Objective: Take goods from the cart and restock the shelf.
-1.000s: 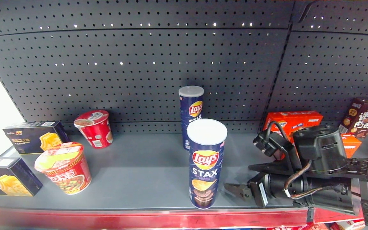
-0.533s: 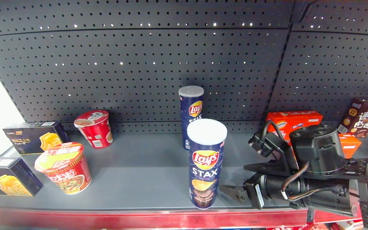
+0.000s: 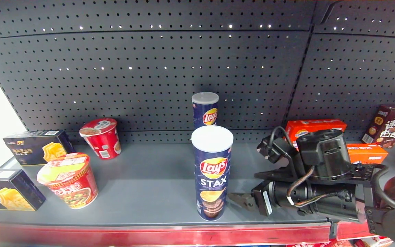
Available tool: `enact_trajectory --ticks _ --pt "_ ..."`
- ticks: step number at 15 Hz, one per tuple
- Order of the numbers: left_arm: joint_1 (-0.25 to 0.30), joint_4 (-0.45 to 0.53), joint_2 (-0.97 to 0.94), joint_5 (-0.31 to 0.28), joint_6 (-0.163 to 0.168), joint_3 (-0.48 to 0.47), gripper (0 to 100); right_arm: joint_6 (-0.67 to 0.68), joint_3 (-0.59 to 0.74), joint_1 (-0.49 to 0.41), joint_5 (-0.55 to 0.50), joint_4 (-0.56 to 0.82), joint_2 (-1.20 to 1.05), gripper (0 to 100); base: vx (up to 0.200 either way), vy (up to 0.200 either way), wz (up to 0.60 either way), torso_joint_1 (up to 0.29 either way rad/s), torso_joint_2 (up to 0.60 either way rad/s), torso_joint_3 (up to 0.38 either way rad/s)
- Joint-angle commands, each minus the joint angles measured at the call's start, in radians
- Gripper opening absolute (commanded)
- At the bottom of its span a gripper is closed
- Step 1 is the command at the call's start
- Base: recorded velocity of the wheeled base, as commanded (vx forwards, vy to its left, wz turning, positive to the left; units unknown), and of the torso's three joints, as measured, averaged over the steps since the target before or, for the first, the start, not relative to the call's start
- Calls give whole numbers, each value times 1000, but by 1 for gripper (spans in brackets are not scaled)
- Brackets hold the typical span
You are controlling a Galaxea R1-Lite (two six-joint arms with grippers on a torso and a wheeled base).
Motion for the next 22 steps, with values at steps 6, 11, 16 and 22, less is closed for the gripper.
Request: enact_trajectory --ticks 6,11,16,22 --pt "0 0 1 1 0 0 100 3 1 22 -1 -1 20 100 0 0 0 0 0 0" --pt "0 -2 1 4 0 2 100 -9 -5 9 -10 1 -3 100 0 0 0 0 0 0" --pt "0 -2 1 4 -2 2 100 -6 47 2 -30 4 -14 100 0 0 0 0 0 0" --pt "-1 0 1 -1 -5 2 100 -4 44 0 -32 -1 -42 100 0 0 0 0 0 0"
